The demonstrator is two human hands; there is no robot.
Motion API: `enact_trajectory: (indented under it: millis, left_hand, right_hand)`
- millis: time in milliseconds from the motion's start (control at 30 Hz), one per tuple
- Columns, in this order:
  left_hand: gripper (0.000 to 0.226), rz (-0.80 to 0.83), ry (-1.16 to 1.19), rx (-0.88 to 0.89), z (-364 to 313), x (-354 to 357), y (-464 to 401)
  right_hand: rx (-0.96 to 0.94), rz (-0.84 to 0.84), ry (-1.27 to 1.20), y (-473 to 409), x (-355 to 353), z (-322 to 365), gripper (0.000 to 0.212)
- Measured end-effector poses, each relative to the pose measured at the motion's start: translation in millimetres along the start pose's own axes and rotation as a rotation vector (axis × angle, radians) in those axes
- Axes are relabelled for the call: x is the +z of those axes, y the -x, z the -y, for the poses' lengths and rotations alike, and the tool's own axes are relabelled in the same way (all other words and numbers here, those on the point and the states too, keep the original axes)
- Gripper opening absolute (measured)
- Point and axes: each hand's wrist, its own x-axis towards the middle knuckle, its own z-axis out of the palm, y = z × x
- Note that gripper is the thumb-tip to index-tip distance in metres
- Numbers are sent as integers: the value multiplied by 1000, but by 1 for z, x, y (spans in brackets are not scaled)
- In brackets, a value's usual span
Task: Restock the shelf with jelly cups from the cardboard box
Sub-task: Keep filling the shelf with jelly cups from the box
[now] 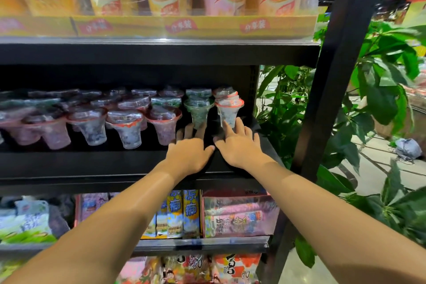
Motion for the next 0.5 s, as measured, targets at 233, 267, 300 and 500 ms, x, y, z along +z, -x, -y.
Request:
enact_trajectory:
  millis: [233, 267, 300, 500]
  left_hand:
    - [66, -81, -139, 53, 16, -10, 54]
    - [68, -79, -128, 51, 20, -11, 63]
    - [69, -82, -118, 52, 26, -13, 73]
    - [68, -113, -93, -40, 84, -19, 130]
  right_hand:
    - [-93, -19, 131, 28, -12, -5, 66]
    - [-112, -24, 151, 33, -10, -2, 65]
    - [-135, -37, 170, 38, -9, 3, 64]
    - [-287, -6, 137, 69, -6, 64, 61]
